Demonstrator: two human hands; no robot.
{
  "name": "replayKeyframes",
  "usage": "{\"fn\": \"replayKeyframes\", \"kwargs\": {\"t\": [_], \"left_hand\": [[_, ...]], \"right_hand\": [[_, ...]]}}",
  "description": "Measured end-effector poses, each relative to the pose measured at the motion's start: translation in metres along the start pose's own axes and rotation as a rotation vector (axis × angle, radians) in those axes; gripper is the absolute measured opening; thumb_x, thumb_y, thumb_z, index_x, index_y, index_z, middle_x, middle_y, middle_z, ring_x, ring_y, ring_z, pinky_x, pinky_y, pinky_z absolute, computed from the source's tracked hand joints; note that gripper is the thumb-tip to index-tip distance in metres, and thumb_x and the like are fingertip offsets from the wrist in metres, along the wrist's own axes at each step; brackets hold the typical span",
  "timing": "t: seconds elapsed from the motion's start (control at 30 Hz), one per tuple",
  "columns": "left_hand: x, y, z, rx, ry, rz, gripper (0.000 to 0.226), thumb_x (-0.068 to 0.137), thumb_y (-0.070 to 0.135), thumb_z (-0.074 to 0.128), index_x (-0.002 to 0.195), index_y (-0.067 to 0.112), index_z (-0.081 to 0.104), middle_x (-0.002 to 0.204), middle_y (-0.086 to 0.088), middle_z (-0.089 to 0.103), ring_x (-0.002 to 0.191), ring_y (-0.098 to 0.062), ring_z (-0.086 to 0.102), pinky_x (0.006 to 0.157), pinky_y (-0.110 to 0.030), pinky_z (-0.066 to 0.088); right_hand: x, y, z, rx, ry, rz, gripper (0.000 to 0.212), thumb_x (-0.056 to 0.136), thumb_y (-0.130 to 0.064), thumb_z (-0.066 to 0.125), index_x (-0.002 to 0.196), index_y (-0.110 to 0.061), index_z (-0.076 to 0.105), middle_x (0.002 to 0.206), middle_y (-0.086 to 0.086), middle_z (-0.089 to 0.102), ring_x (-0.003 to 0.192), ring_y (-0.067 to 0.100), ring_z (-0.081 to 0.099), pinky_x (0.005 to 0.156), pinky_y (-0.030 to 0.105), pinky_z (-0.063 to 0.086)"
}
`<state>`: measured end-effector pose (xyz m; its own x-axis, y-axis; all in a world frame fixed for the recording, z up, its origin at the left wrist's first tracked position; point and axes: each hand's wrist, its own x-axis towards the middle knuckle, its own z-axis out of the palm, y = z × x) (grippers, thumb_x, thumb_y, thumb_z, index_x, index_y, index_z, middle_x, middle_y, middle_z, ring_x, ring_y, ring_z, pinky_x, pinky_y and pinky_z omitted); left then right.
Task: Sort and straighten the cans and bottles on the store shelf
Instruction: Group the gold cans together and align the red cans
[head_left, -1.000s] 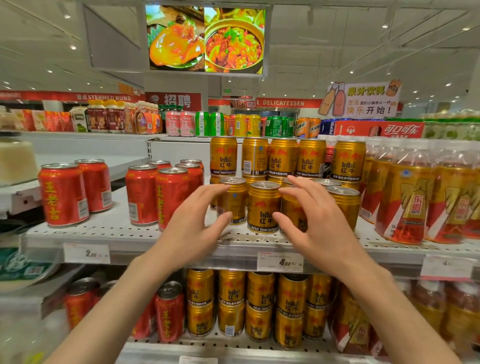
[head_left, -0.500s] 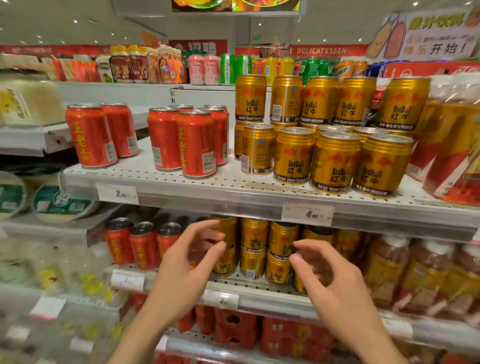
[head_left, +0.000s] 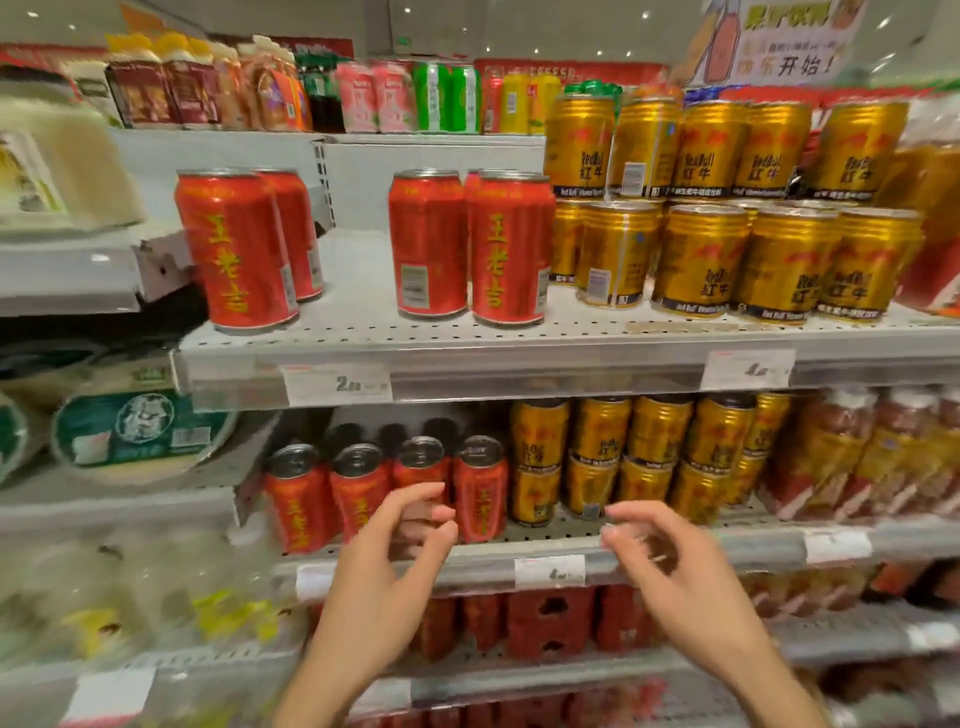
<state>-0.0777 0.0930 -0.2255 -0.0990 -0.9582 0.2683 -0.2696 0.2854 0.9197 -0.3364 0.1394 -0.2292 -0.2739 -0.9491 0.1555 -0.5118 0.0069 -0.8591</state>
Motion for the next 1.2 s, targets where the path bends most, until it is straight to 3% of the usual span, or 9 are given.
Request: {"fn": "replayKeyframes", "kwargs": {"t": [0.1, 0.3, 0.53, 0.77, 0.9, 1.03, 1.2], "left_hand": [[0.009, -0.006, -0.036, -0.019, -0.046, 0.028, 0.030, 0.092, 0.013, 0.069, 0.112, 0.034, 0.065, 0.099, 0.015, 0.073, 0.089, -0.009, 0.068, 0.080, -0.019, 0.053], [0.024, -0.001, -0.077, -0.034, -0.158, 0.106, 0.028, 0.094, 0.018, 0.066, 0.115, 0.036, 0.064, 0.101, 0.013, 0.072, 0.091, -0.010, 0.068, 0.081, -0.022, 0.055], [0.045, 0.029, -0.101, 0.073, -0.146, 0.298, 0.030, 0.093, 0.025, 0.067, 0.118, 0.040, 0.062, 0.103, 0.020, 0.070, 0.099, -0.005, 0.067, 0.084, -0.023, 0.054], [0.079, 0.084, -0.145, 0.505, 0.009, 0.708, 0.037, 0.091, 0.037, 0.060, 0.127, 0.026, 0.060, 0.108, 0.017, 0.064, 0.095, -0.002, 0.061, 0.081, -0.022, 0.050], [0.104, 0.118, -0.178, 0.820, 0.129, 0.873, 0.042, 0.089, 0.037, 0.061, 0.124, 0.013, 0.062, 0.111, -0.003, 0.064, 0.102, -0.021, 0.059, 0.084, -0.037, 0.053], [0.136, 0.144, -0.203, 1.044, 0.137, 0.835, 0.057, 0.086, 0.054, 0.052, 0.129, 0.017, 0.055, 0.123, -0.008, 0.057, 0.111, -0.026, 0.052, 0.090, -0.044, 0.051], [0.165, 0.153, -0.216, 1.011, -0.007, 0.636, 0.068, 0.082, 0.072, 0.046, 0.134, 0.029, 0.050, 0.128, 0.002, 0.049, 0.117, -0.016, 0.047, 0.101, -0.040, 0.047]], "right_hand": [[-0.008, -0.026, 0.028, 0.019, 0.059, 0.000, 0.011, 0.092, -0.035, 0.068, 0.103, -0.035, 0.068, 0.085, -0.009, 0.072, 0.076, 0.006, 0.066, 0.066, 0.014, 0.050], [-0.016, -0.075, 0.056, 0.016, 0.133, -0.077, 0.010, 0.094, -0.033, 0.066, 0.104, -0.036, 0.068, 0.086, -0.011, 0.071, 0.079, 0.012, 0.068, 0.074, 0.032, 0.056], [0.000, -0.135, 0.055, -0.026, 0.202, -0.249, 0.014, 0.093, -0.037, 0.065, 0.106, -0.038, 0.068, 0.091, -0.014, 0.073, 0.084, 0.009, 0.071, 0.080, 0.042, 0.059], [0.035, -0.209, 0.041, -0.275, 0.242, -0.562, 0.024, 0.092, -0.041, 0.060, 0.112, -0.030, 0.067, 0.090, -0.018, 0.069, 0.085, 0.001, 0.064, 0.076, 0.021, 0.052], [0.064, -0.246, 0.038, -0.480, 0.300, -0.804, 0.027, 0.092, -0.035, 0.061, 0.113, -0.019, 0.068, 0.101, -0.005, 0.071, 0.093, 0.014, 0.063, 0.084, 0.033, 0.053], [0.096, -0.279, 0.034, -0.731, 0.304, -0.871, 0.039, 0.091, -0.045, 0.053, 0.115, -0.018, 0.065, 0.114, 0.002, 0.066, 0.106, 0.024, 0.058, 0.093, 0.044, 0.048], [0.130, -0.296, 0.035, -1.122, 0.240, -0.623, 0.063, 0.093, -0.071, 0.038, 0.131, -0.023, 0.052, 0.125, 0.002, 0.059, 0.113, 0.025, 0.056, 0.099, 0.045, 0.041]]}}
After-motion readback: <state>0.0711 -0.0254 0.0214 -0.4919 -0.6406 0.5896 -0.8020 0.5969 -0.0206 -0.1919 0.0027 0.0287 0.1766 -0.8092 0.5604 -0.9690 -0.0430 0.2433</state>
